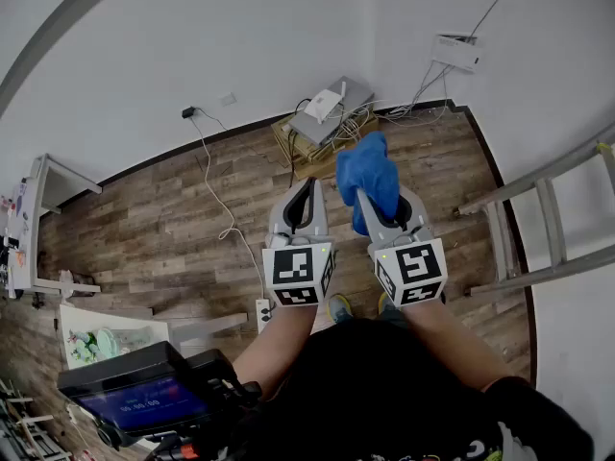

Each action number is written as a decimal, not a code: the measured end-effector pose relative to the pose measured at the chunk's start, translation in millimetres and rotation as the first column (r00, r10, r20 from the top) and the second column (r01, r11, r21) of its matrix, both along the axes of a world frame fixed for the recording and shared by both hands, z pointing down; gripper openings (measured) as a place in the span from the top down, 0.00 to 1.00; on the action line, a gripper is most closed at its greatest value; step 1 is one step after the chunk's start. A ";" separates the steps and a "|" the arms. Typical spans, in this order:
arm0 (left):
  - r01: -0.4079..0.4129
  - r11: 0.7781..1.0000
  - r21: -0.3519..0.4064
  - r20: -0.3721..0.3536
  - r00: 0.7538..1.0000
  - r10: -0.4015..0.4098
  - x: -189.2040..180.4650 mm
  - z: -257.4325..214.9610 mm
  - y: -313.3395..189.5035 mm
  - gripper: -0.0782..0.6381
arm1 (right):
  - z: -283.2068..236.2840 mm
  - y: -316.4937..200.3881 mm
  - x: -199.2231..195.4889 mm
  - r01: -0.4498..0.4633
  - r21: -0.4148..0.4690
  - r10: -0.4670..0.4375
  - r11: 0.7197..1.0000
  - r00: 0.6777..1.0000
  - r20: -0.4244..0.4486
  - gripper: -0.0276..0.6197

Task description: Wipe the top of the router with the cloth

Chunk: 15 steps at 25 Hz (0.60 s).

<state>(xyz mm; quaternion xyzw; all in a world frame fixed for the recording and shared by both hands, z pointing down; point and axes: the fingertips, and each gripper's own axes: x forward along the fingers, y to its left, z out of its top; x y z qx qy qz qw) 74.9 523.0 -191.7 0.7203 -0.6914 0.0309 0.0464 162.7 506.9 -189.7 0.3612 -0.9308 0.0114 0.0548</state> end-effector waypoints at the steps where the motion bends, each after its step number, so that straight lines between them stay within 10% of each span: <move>1: -0.002 1.000 0.001 0.000 1.000 0.002 -0.7 0.3 0.5 0.89 | 0.9 0.5 -0.7 -0.001 0.000 0.001 1.000 1.000 -0.001 0.78; 15: 0.007 1.000 0.011 -0.005 1.000 -0.007 -16.8 7.3 9.1 0.89 | 8.6 1.0 -0.3 -0.019 0.012 0.019 1.000 1.000 0.005 0.77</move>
